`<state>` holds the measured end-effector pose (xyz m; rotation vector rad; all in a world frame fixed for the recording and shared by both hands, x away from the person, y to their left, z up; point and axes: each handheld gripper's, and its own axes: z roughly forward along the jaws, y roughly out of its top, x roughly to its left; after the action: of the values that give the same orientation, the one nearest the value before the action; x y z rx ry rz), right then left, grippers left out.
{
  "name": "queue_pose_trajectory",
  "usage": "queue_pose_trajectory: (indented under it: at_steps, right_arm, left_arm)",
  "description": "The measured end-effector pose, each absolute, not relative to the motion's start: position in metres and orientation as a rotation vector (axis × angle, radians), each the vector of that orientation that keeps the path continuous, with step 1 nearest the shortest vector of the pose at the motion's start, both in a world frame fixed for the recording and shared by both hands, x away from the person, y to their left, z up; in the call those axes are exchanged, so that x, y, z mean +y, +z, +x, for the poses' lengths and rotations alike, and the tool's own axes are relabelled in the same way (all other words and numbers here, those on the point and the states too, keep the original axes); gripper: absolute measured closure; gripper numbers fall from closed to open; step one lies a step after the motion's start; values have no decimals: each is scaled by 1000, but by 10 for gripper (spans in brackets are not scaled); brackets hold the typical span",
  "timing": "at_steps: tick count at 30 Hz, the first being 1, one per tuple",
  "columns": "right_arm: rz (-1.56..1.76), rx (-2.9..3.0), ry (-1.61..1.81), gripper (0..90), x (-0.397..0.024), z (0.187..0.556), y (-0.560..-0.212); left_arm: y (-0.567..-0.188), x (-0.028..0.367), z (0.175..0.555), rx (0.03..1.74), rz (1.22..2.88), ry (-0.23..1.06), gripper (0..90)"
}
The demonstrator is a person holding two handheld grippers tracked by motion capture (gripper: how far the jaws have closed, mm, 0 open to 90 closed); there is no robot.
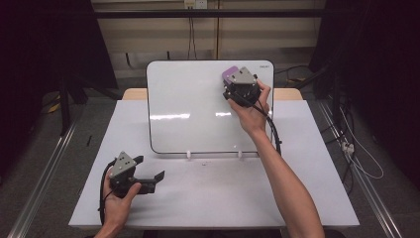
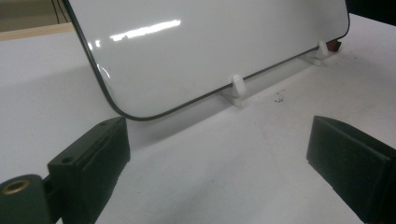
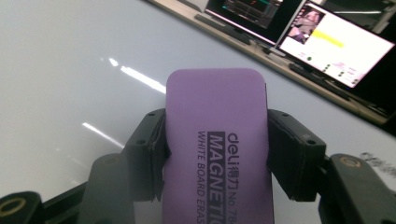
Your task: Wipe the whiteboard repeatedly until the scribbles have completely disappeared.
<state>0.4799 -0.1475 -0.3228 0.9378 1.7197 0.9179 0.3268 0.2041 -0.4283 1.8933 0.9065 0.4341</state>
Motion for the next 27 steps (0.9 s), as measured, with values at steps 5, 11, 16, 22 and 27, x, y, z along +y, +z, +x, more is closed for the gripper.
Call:
queue_pose_trajectory:
  at_steps: [5, 11, 16, 22, 27]
  right_arm:
    - [925, 1768, 979, 417, -140, 472, -330]
    - [920, 1771, 1096, 416, -139, 457, -332]
    - [925, 1762, 1172, 416, -143, 444, -331]
    - [921, 1762, 1226, 416, -147, 430, -336]
    - [929, 1755, 1274, 416, -151, 422, -343]
  left_arm:
    - [-429, 205, 327, 914, 1889, 432, 59]
    - [-428, 206, 327, 915, 1883, 433, 59]
    - [-428, 205, 327, 909, 1890, 432, 59]
    - [-429, 206, 327, 919, 1885, 425, 58]
    - [-429, 205, 328, 918, 1886, 427, 58]
